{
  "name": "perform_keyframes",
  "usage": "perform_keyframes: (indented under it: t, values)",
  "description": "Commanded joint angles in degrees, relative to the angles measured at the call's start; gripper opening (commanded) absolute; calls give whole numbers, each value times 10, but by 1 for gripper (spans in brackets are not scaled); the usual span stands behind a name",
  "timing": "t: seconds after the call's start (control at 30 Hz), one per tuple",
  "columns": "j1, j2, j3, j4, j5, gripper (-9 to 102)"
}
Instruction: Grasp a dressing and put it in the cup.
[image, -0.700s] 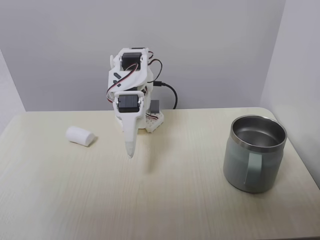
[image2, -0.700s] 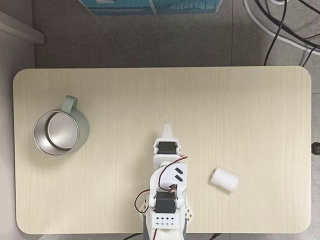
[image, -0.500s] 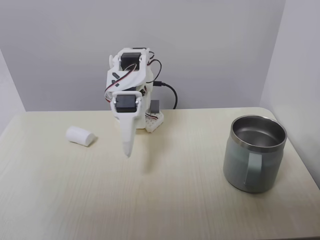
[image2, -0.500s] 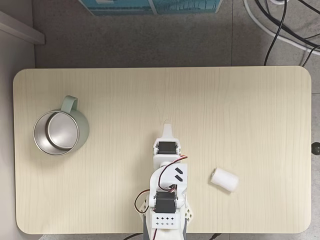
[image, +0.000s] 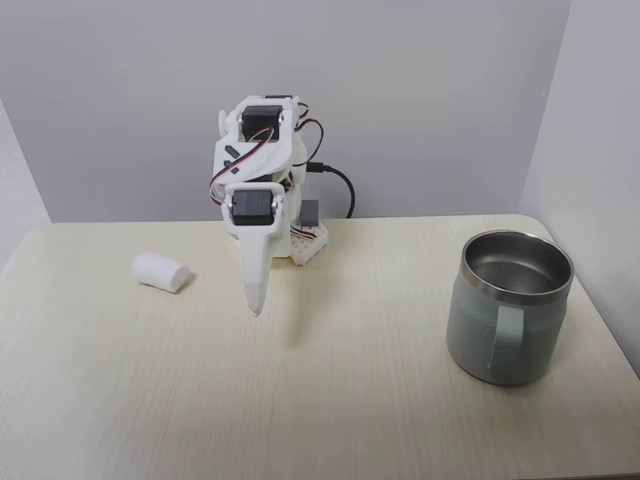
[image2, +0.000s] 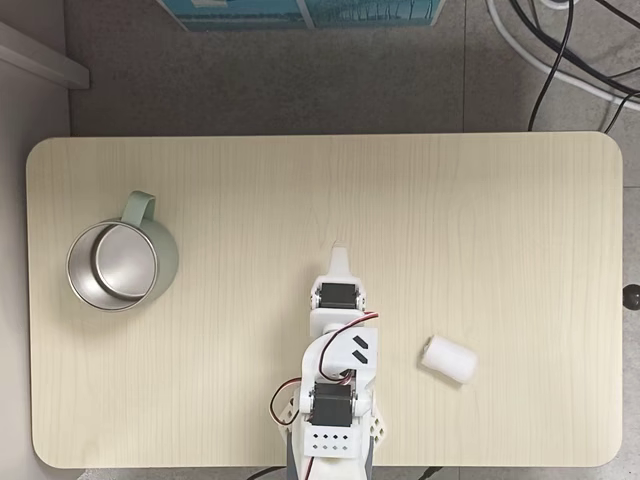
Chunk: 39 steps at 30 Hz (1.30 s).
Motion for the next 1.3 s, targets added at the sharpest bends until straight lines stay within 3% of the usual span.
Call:
perform_keyframes:
  t: [0.0,0.33,0.5,0.67,0.9,1.07,1.27]
  values:
    - [-1,-7,16,-8,1,0]
    - [45,1,232,99,-29,0]
    - [98,89,377,163,-62,0]
    - [180,228,568,265,-96,1]
    - [365,447,827,439,-107,17]
    - [451,621,941,547,-200,23]
    - [529,734,913,556,-311,24]
